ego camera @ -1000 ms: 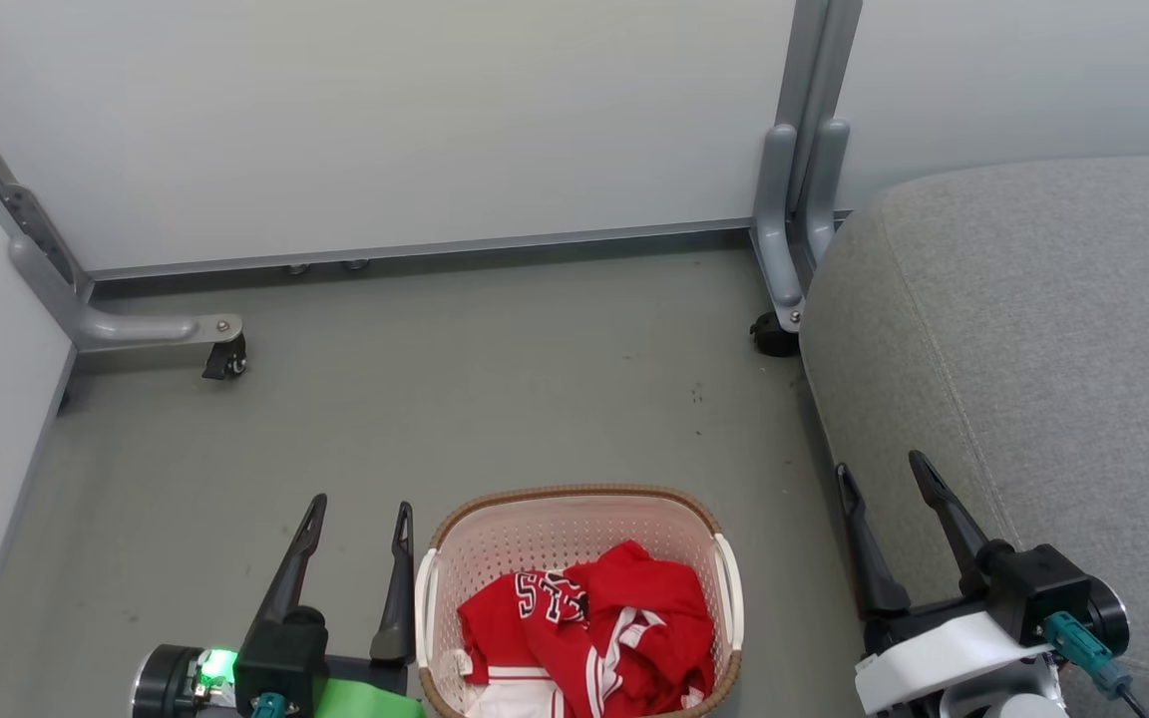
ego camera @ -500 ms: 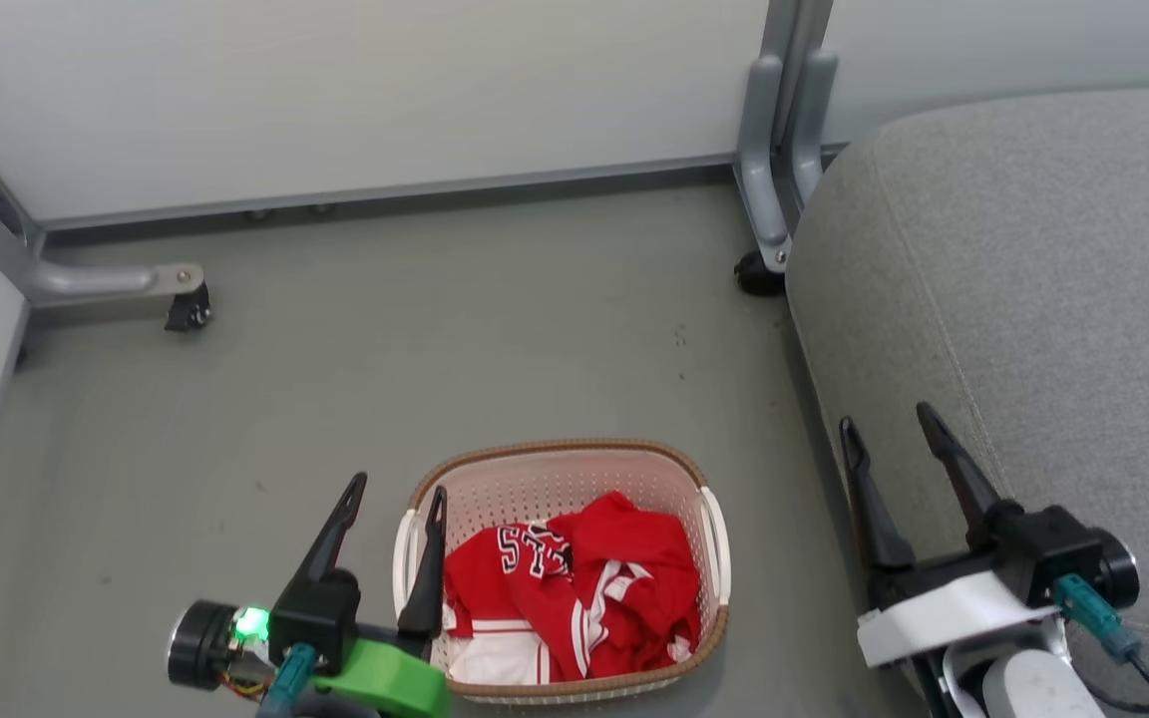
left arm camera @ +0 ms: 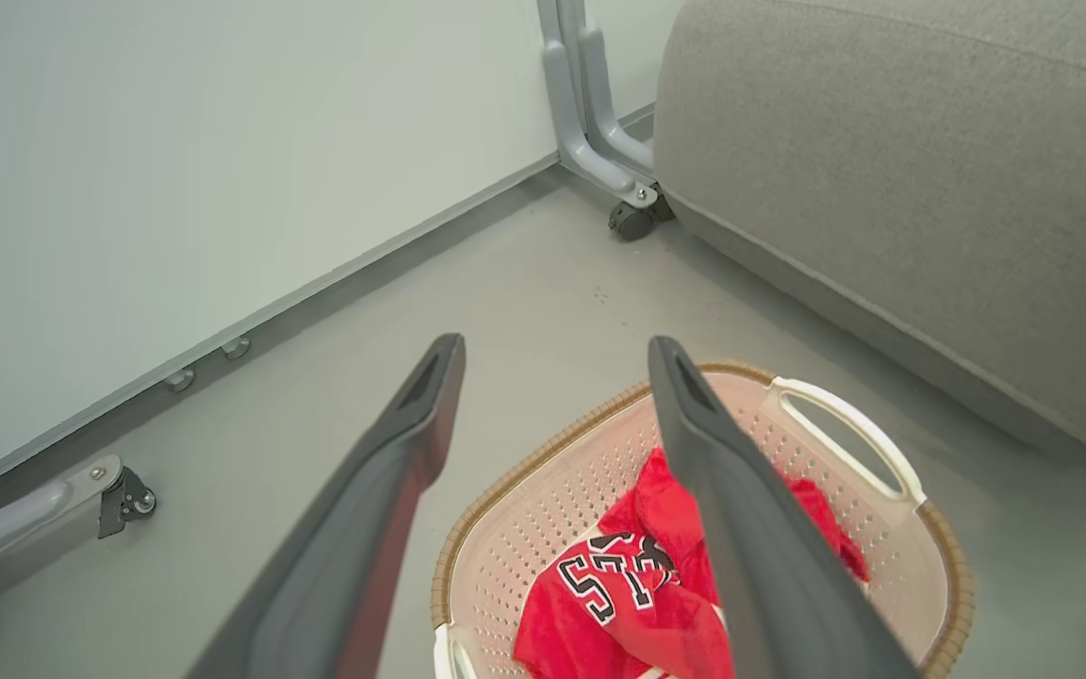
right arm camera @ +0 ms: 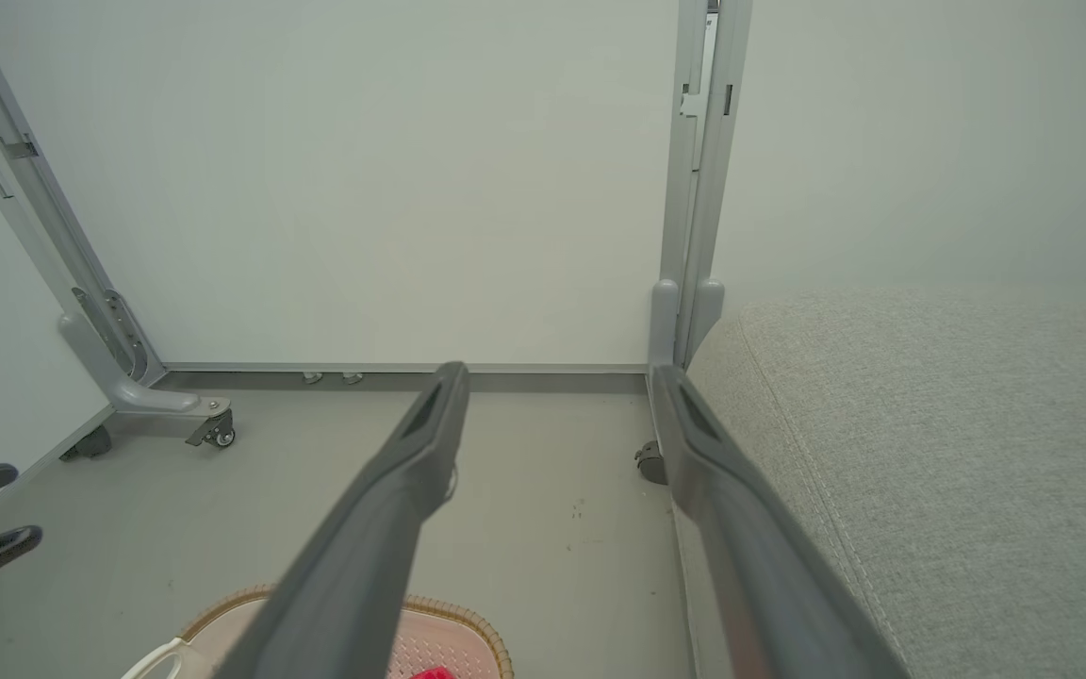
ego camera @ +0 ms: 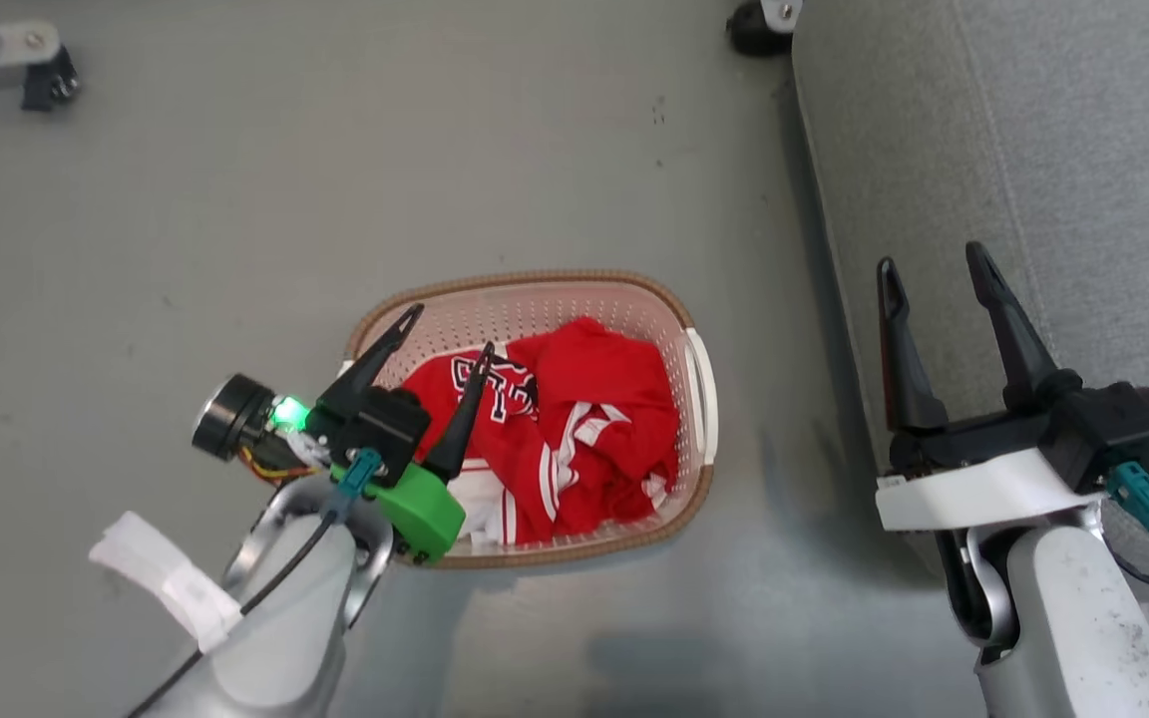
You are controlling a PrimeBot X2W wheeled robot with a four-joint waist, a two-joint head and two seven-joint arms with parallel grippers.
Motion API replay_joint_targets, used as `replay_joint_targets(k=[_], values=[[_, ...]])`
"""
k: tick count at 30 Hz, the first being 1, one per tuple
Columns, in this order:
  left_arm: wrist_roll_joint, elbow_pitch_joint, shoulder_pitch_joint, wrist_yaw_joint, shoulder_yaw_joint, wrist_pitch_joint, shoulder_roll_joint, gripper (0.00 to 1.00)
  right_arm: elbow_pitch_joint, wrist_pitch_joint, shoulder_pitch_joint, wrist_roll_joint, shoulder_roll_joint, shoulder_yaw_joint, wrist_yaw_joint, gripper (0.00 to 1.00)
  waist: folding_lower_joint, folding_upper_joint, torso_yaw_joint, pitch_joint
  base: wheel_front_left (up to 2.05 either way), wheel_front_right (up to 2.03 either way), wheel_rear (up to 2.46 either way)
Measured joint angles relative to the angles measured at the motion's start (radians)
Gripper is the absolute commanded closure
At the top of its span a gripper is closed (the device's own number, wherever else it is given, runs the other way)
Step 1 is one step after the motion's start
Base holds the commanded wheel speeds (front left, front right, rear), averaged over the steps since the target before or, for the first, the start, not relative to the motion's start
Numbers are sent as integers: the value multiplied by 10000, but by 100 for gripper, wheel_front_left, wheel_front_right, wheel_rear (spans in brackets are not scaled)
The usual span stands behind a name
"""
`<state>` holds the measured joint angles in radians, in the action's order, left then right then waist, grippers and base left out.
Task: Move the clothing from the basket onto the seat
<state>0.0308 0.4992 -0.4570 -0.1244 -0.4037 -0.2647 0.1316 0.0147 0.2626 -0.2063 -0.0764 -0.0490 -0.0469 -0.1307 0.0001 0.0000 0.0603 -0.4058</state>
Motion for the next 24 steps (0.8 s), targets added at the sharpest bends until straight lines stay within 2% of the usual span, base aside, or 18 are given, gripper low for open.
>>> replay_joint_targets(k=[2,6,14,20,24], values=[[280,460,-649,-25,-539,0,261,0,-63,2,-228,15,-2,-29,0,0,0,0,44,-484,0,0,0],[520,1662,-1848,-33,-2347,0,746,0,-184,2,-645,-6,0,23,0,0,0,0,156,-1470,0,0,0],[499,3544,-4006,-38,-5101,0,1321,0,-293,0,-1290,-477,-2,-151,0,0,1,0,464,-3171,0,0,0],[1083,5279,-5166,-44,-7081,82,1561,0,-288,2,-1502,-1043,-12,-328,0,0,0,0,936,-4123,0,0,0],[1358,6050,-5908,-44,-7958,79,1542,0,-267,0,-1594,-1256,-10,-385,0,0,0,0,1268,-4622,0,0,0]])
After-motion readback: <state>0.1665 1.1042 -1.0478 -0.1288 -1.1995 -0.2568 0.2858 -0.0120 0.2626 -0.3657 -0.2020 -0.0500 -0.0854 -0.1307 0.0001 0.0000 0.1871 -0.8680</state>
